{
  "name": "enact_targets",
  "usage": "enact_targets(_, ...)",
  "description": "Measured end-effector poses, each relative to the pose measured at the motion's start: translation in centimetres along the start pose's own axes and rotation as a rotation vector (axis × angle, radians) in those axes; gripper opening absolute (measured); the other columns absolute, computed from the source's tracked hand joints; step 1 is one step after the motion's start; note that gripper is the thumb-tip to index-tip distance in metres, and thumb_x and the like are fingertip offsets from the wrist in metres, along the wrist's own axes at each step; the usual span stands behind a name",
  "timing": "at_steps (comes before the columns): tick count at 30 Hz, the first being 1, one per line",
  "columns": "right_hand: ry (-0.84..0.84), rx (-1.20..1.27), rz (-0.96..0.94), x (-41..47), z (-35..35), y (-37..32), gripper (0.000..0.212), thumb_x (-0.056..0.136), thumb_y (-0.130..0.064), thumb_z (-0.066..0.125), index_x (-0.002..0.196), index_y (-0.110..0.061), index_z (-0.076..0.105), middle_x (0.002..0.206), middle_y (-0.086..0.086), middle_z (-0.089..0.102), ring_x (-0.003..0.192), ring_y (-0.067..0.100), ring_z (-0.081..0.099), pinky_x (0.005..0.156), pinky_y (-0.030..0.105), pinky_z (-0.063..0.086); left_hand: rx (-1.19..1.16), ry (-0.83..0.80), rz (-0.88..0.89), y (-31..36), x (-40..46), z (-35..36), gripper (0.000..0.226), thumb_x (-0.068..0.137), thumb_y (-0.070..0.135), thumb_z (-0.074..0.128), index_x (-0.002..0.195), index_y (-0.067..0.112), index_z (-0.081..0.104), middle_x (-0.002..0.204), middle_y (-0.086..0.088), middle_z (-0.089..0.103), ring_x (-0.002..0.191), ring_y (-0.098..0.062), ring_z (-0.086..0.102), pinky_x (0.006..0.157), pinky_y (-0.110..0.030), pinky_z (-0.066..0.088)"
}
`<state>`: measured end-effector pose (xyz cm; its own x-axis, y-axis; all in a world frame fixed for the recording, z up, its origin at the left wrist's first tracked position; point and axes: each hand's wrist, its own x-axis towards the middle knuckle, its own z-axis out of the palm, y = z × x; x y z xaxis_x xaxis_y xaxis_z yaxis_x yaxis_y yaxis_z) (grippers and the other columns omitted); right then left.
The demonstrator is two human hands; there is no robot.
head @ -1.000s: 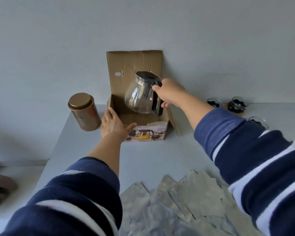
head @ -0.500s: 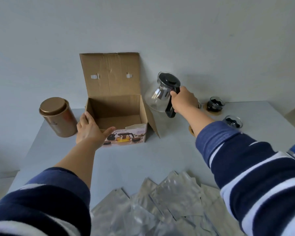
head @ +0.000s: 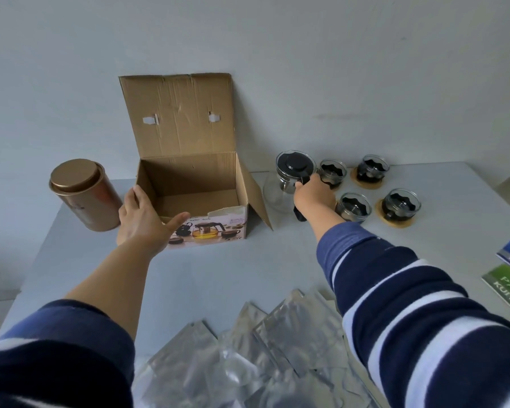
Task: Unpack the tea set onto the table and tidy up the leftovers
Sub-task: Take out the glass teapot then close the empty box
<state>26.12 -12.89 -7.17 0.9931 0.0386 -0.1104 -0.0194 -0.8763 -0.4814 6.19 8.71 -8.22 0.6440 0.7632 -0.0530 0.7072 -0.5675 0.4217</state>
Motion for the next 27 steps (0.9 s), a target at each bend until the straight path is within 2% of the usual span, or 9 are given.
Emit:
enact_targets(6, 0.101, 0.035, 0.062, -0.8, -0.3, -0.5, 0.05, 0.094, -0.037, 0.05, 0.132, -0.008, 0.035, 0.135, 0.017, 0.042, 0.112, 0.039, 0.057, 0.08, 0.042, 0.047, -0.066, 0.032, 0.01, -0.6, 0.0, 0.2, 0.111, 0.078, 0.066, 0.06, 0.155, 0.011, 0.001, 0.161, -0.007, 0.009, 0.147, -0.032, 0.013, 0.117, -0.048, 0.022)
enact_targets(9, 0.156, 0.232, -0.038, -3.3, 1.0, -1.1, 0.038, 0.094, -0.028, 0.048, 0.125, -0.009, 0.037, 0.129, 0.014, 0.044, 0.103, 0.038, 0.06, 0.069, 0.036, 0.041, -0.263, 0.214, -0.135, -0.8, -0.1, 0.4, 0.091, 0.087, 0.055, 0.057, 0.154, 0.015, 0.01, 0.161, -0.006, 0.013, 0.146, -0.032, 0.015, 0.117, -0.053, 0.015)
enact_targets(12, -0.164, 0.497, 0.088, -6.1, 3.7, -1.7, 0.043, 0.094, -0.023, 0.047, 0.132, -0.008, 0.033, 0.13, 0.016, 0.051, 0.115, 0.035, 0.055, 0.083, 0.036, 0.044, -0.618, 0.355, -0.454, -1.1, -0.3, 0.3, 0.079, 0.087, 0.031, 0.055, 0.152, 0.013, 0.015, 0.157, -0.011, 0.022, 0.141, -0.036, 0.028, 0.114, -0.053, 0.027)
enact_targets(13, -0.28, 0.612, 0.236, -6.5, 4.4, -1.8, 0.05, 0.094, -0.024, 0.048, 0.137, -0.006, 0.03, 0.127, 0.018, 0.052, 0.12, 0.035, 0.052, 0.092, 0.04, 0.045, -0.724, 0.347, -0.495, -1.2, -0.4, 0.3, 0.075, 0.086, 0.024, 0.054, 0.151, 0.011, 0.019, 0.152, -0.013, 0.03, 0.135, -0.037, 0.037, 0.11, -0.051, 0.034)
enact_targets(15, -0.467, 0.89, 0.587, -7.2, 4.6, -1.8, 0.051, 0.095, -0.026, 0.048, 0.139, -0.005, 0.032, 0.098, 0.016, 0.053, 0.113, 0.035, 0.054, 0.099, 0.044, 0.043, -0.83, 0.316, -0.455, -1.0, -1.0, 0.1, 0.065, 0.087, 0.014, 0.051, 0.146, 0.01, 0.026, 0.139, -0.014, 0.046, 0.114, -0.033, 0.052, 0.096, -0.043, 0.046)
enact_targets(17, -0.521, 1.04, 0.726, -7.2, 4.5, -1.8, 0.038, 0.095, -0.024, 0.051, 0.128, -0.006, 0.043, 0.083, 0.014, 0.051, 0.085, 0.03, 0.059, 0.086, 0.043, 0.048, -0.802, 0.348, -0.365, -0.7, -1.4, -0.4, 0.06, 0.088, 0.004, 0.047, 0.145, 0.012, 0.028, 0.13, -0.012, 0.053, 0.096, -0.028, 0.053, 0.084, -0.035, 0.045)
enact_targets(20, -0.506, 1.096, 0.691, -6.3, 4.9, -2.0, 0.028, 0.092, -0.01, 0.055, 0.118, -0.001, 0.052, 0.082, 0.014, 0.058, 0.075, 0.025, 0.062, 0.069, 0.038, 0.05, -0.675, 0.364, -0.241, -0.6, -1.7, -1.3, 0.062, 0.085, -0.009, 0.039, 0.139, 0.02, 0.037, 0.134, -0.007, 0.056, 0.111, -0.032, 0.056, 0.081, -0.032, 0.043)
enact_targets(23, -0.533, 1.221, 0.705, -6.1, 4.1, -2.3, 0.006, 0.093, 0.001, 0.049, 0.097, 0.003, 0.053, 0.082, 0.014, 0.057, 0.097, 0.025, 0.063, 0.082, 0.041, 0.051, -0.569, 0.33, -0.186, -1.8, -1.7, -1.9, 0.065, 0.086, -0.011, 0.035, 0.136, 0.027, 0.05, 0.141, -0.005, 0.052, 0.125, -0.031, 0.05, 0.093, -0.039, 0.047)
enact_targets(27, -0.545, 1.355, 0.643, -7.1, 3.8, -3.0, 0.007, 0.094, 0.003, 0.048, 0.09, 0.001, 0.053, 0.082, 0.012, 0.058, 0.077, 0.02, 0.061, 0.081, 0.042, 0.052, -0.474, 0.273, -0.158, -3.8, -1.0, -2.2, 0.061, 0.091, 0.0, 0.033, 0.138, 0.035, 0.053, 0.15, 0.001, 0.043, 0.13, -0.029, 0.047, 0.101, -0.042, 0.046)
